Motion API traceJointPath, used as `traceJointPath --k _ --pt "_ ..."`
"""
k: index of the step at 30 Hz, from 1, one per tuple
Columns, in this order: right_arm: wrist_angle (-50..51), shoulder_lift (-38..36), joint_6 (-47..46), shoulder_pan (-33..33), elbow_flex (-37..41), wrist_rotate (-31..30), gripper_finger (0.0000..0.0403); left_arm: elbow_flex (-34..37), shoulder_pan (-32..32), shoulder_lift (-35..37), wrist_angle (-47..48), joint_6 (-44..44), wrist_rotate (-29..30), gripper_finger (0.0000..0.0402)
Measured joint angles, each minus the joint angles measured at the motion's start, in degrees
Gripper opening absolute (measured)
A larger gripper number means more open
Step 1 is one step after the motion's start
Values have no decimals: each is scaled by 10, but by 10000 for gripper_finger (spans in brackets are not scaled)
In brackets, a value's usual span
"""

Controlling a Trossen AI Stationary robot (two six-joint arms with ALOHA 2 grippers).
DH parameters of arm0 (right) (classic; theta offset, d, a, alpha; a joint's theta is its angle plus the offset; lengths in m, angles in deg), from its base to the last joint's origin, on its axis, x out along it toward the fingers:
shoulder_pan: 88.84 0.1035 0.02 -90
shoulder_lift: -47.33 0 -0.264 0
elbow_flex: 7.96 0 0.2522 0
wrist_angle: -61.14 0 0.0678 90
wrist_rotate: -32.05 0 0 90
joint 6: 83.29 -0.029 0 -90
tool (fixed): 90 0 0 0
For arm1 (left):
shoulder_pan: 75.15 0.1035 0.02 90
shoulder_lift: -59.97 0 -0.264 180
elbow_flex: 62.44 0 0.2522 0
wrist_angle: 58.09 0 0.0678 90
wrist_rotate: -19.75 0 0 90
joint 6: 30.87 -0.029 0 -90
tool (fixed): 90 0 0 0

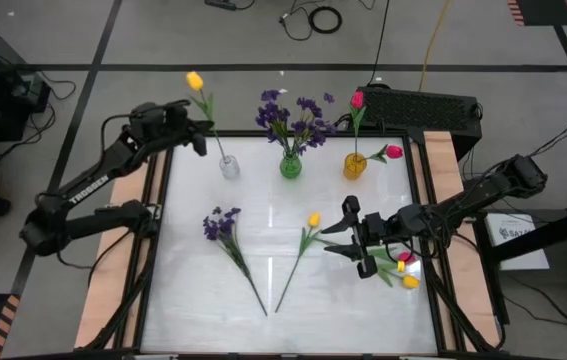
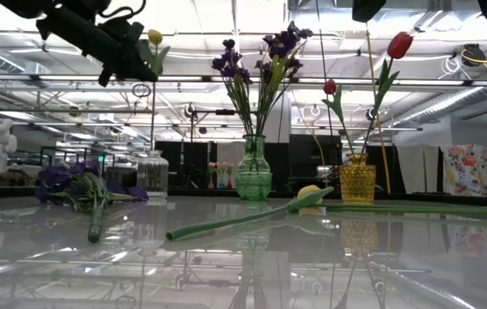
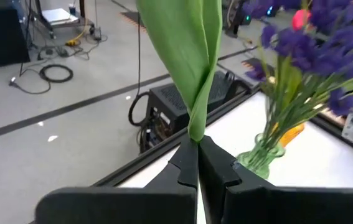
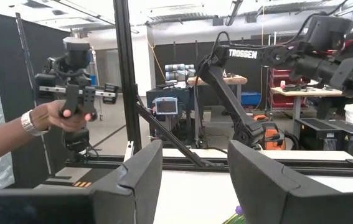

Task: Sort flowers into vase by color
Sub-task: Put the left yellow flower into the transparent vase

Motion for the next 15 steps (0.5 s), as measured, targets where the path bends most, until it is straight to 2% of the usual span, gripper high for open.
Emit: traceJointPath --k 15 --pt "8 0 0 0 0 0 173 0 17 -13 -33 10 -37 0"
